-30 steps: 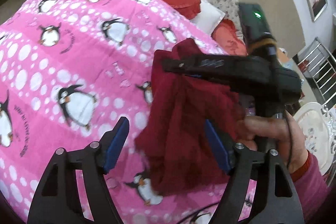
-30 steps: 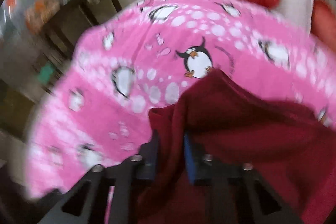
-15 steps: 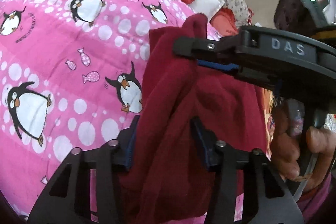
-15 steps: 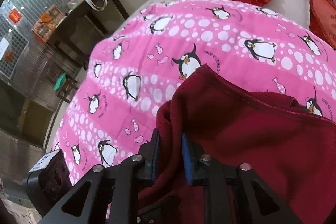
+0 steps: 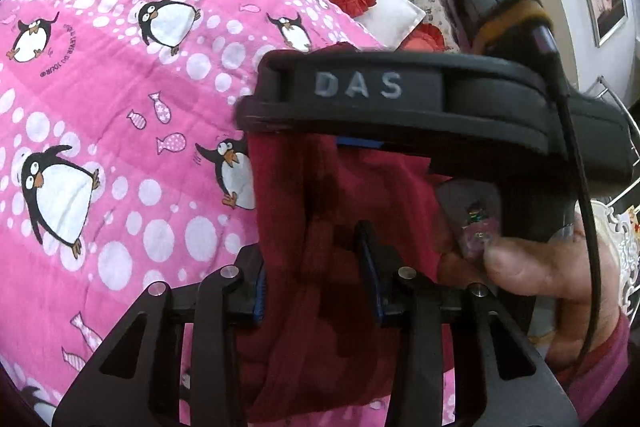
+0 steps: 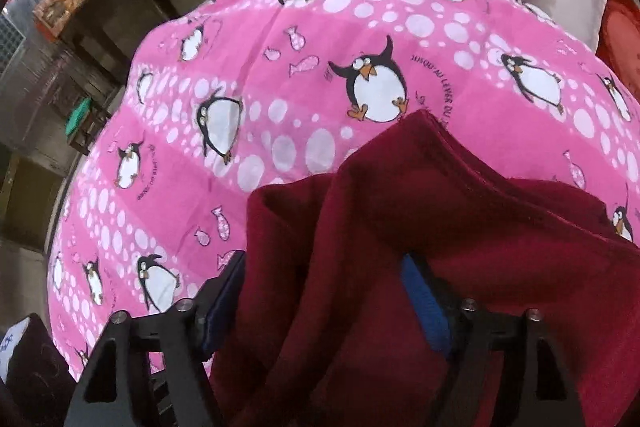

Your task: Fold small clothes

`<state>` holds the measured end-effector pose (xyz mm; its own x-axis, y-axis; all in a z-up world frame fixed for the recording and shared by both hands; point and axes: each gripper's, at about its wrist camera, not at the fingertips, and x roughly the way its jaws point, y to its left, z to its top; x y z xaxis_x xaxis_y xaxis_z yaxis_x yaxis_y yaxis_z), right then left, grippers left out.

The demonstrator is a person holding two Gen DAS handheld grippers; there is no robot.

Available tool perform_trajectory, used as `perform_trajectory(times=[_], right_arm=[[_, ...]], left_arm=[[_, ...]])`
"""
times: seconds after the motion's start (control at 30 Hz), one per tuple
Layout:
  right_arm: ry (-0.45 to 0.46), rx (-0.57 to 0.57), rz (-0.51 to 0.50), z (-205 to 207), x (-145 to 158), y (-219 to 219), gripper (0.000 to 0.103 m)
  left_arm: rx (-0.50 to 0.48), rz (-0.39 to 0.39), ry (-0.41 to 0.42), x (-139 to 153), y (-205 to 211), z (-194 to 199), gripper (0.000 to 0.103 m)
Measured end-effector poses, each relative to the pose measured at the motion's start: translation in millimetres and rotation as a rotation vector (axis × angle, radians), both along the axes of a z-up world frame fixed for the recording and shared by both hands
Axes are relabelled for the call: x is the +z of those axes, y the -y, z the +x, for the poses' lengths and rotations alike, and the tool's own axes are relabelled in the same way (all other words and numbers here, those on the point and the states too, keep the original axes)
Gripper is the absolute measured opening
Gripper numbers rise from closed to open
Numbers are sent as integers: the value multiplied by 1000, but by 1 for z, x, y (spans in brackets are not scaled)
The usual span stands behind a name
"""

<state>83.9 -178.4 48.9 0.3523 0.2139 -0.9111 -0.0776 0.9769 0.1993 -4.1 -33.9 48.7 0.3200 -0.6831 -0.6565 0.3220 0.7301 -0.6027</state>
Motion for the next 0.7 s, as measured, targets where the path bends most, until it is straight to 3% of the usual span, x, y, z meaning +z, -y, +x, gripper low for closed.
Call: perform_trajectory(times=[0.03, 0.13, 0.37, 0.47, 0.7], right_arm=[[22, -5, 27, -5, 5, 7, 36], [116, -42, 195, -23, 26, 37, 18], [256, -84, 273, -68, 69, 89, 15], [283, -112, 302, -83, 77, 113, 14], [296, -172, 367, -110, 72, 147, 13]], left_arm=[[-4, 1, 6, 4, 1, -2, 36], [-11, -1, 9, 13, 3, -9, 36], [-82, 20, 107, 59, 33, -38, 35], [-130, 52, 136, 79, 58, -46, 27], [-168, 140, 165, 84, 87, -57, 22]])
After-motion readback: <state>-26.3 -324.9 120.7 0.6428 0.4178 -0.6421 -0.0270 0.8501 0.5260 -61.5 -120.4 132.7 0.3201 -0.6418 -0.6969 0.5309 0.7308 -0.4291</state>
